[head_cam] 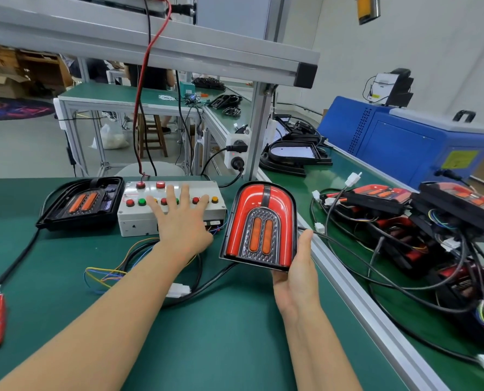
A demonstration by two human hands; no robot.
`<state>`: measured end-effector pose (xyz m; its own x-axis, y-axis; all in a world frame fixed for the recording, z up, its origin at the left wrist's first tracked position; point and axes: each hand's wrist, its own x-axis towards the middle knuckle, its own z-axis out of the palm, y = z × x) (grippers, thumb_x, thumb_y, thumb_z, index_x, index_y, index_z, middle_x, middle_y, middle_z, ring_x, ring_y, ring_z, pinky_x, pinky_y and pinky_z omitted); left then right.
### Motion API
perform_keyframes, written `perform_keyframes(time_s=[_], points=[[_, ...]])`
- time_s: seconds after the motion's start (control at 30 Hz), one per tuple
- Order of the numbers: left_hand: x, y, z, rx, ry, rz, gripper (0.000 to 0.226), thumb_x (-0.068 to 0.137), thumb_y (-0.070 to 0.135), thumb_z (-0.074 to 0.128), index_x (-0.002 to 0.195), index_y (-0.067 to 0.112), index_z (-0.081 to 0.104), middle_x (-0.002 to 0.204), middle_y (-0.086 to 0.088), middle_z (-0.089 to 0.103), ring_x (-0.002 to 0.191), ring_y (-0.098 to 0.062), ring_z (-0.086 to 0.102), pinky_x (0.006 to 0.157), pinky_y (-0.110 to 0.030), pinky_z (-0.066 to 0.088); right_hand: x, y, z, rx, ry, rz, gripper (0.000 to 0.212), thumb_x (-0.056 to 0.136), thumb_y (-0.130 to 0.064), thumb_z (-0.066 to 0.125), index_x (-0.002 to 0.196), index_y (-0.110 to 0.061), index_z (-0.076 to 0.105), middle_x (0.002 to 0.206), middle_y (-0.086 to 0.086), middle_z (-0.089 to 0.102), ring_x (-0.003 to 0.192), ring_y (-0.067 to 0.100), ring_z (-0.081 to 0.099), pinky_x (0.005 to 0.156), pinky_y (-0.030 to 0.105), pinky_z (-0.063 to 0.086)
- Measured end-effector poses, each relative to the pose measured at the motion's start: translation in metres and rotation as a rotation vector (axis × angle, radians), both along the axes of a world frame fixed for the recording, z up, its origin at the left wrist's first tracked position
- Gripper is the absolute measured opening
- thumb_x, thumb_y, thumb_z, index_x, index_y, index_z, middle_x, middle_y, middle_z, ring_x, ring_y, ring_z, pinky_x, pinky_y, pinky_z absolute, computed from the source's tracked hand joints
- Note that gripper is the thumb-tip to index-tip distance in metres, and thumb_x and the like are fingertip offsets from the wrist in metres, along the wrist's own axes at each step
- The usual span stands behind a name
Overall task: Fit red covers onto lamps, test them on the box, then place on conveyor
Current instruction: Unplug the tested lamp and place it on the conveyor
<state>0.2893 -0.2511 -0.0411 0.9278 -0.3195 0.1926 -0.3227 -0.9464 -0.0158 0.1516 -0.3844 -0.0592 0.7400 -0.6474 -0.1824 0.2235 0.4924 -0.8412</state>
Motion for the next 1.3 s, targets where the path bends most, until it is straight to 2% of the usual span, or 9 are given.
perform_keyframes(time_s=[0.13, 0.37, 0.73, 0.97, 1.3], points=[[0.001, -0.001, 0.004, 0.022, 0.000, -0.005, 0.080, 0.081, 0.044, 0.062, 0.148, 0.039, 0.018, 0.159, -0.010, -0.002, 0.145, -0.038, -0.009, 0.107, -0.069, -0.005, 0.001, 0.001, 0.000, 0.009, 0.014, -0.001, 0.046, 0.095, -0.058, 0.040, 0.091, -0.022, 0.069, 0.080, -0.002, 0.075, 0.070, 0.009, 0.070, 0.084, 0.032, 0.052], [0.001, -0.003, 0.009, 0.072, 0.010, -0.005, 0.079, 0.083, 0.043, 0.060, 0.149, 0.037, 0.017, 0.159, -0.012, 0.000, 0.145, -0.038, -0.007, 0.107, -0.068, -0.006, 0.000, 0.000, -0.001, 0.008, 0.029, -0.016, 0.047, 0.095, -0.059, 0.040, 0.090, -0.021, 0.067, 0.073, -0.005, 0.073, 0.064, 0.006, 0.069, 0.076, 0.028, 0.052], [0.002, -0.006, 0.012, 0.119, -0.009, -0.005, 0.073, 0.083, 0.040, 0.057, 0.147, 0.032, 0.023, 0.158, -0.014, 0.008, 0.144, -0.039, -0.004, 0.106, -0.069, -0.008, -0.002, 0.002, 0.000, 0.004, 0.035, -0.011, 0.048, 0.094, -0.059, 0.040, 0.092, -0.020, 0.068, 0.078, -0.003, 0.075, 0.071, 0.009, 0.071, 0.084, 0.031, 0.054], [0.003, -0.007, 0.013, 0.120, 0.007, -0.007, 0.071, 0.083, 0.036, 0.054, 0.148, 0.031, 0.024, 0.157, -0.014, 0.010, 0.144, -0.040, -0.003, 0.106, -0.069, -0.007, -0.003, 0.003, 0.002, 0.011, 0.037, -0.007, 0.049, 0.095, -0.059, 0.039, 0.103, -0.020, 0.068, 0.088, -0.002, 0.076, 0.090, 0.014, 0.071, 0.089, 0.032, 0.053], [0.004, -0.007, 0.012, 0.123, 0.012, 0.001, 0.073, 0.084, 0.034, 0.053, 0.149, 0.032, 0.019, 0.157, -0.013, 0.009, 0.144, -0.039, -0.004, 0.107, -0.068, -0.006, -0.004, 0.002, 0.004, 0.028, 0.043, -0.021, 0.048, 0.094, -0.059, 0.040, 0.100, -0.020, 0.069, 0.085, -0.002, 0.076, 0.083, 0.011, 0.071, 0.088, 0.031, 0.054]])
